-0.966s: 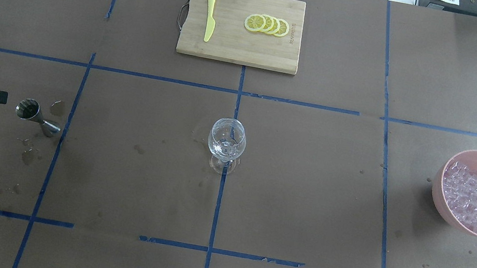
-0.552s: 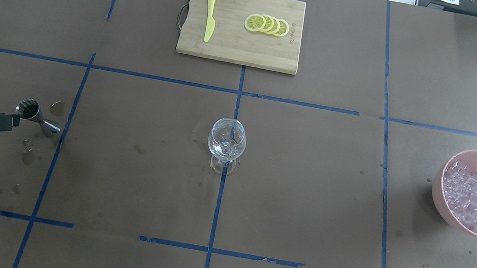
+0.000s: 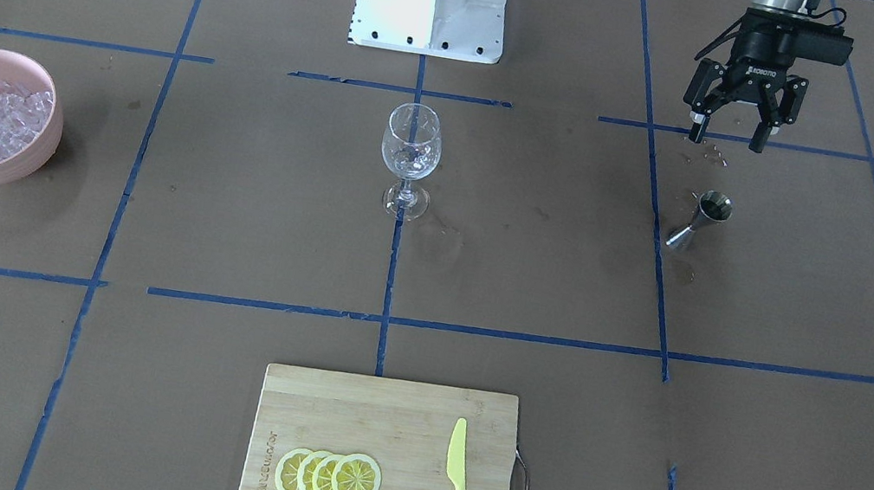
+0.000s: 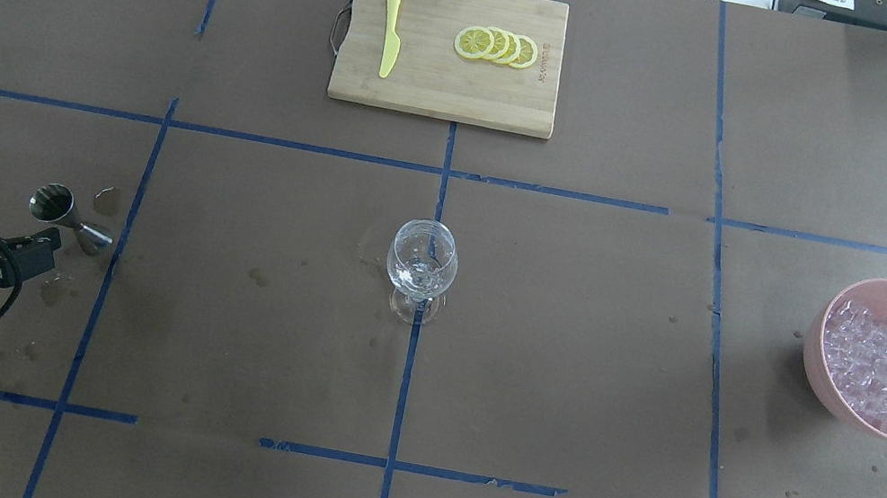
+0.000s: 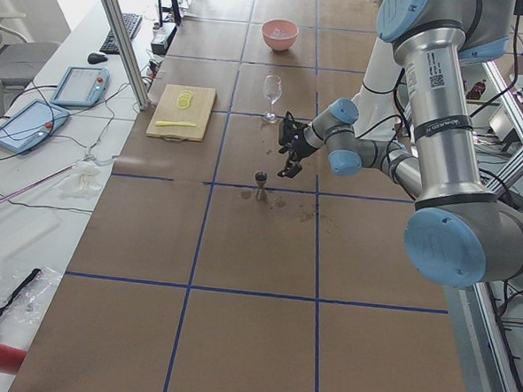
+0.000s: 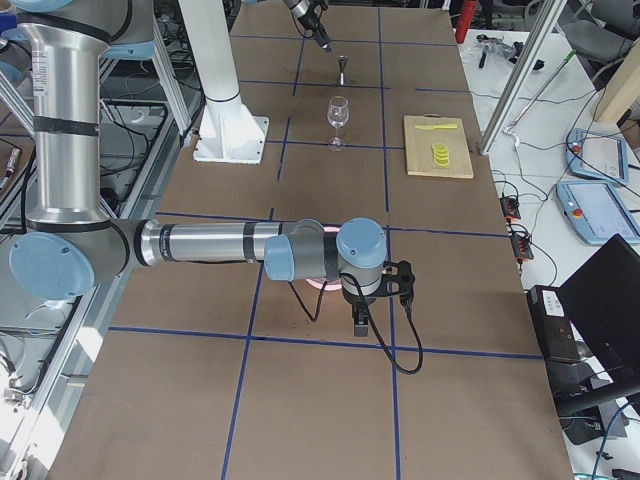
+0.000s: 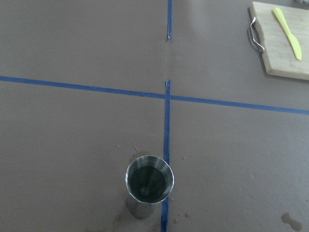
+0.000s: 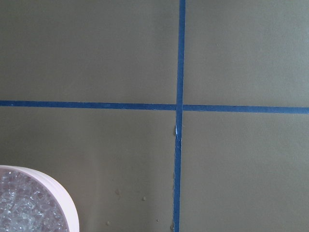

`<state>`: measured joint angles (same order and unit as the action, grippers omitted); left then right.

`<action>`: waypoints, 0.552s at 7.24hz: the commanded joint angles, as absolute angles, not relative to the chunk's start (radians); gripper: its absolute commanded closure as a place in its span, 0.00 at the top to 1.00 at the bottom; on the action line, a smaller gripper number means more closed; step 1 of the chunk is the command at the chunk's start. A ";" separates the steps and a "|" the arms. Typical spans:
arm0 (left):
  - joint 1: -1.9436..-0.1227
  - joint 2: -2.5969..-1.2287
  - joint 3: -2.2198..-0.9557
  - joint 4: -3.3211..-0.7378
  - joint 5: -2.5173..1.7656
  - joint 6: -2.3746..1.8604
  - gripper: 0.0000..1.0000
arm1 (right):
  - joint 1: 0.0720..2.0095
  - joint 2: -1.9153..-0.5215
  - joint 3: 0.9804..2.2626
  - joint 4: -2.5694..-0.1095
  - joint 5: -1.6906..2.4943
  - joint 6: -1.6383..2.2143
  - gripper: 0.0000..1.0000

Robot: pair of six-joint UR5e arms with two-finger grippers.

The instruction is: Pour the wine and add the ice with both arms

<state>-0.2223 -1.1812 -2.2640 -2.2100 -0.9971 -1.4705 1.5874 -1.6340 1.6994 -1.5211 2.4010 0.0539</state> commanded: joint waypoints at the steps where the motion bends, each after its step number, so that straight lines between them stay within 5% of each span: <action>1: -0.140 -1.180 -2.200 -2.203 -0.793 -1.514 1.00 | 1.588 -1.635 1.698 -1.520 2.402 0.054 1.00; 4: -0.100 -1.227 -2.071 -2.210 -0.643 -1.551 1.00 | 1.588 -1.637 1.701 -1.520 2.436 0.054 1.00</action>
<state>-0.1137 -1.2007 -2.1103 -2.2087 -0.6958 -1.5434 1.5877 -1.6362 1.7007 -1.5208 2.4177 0.0537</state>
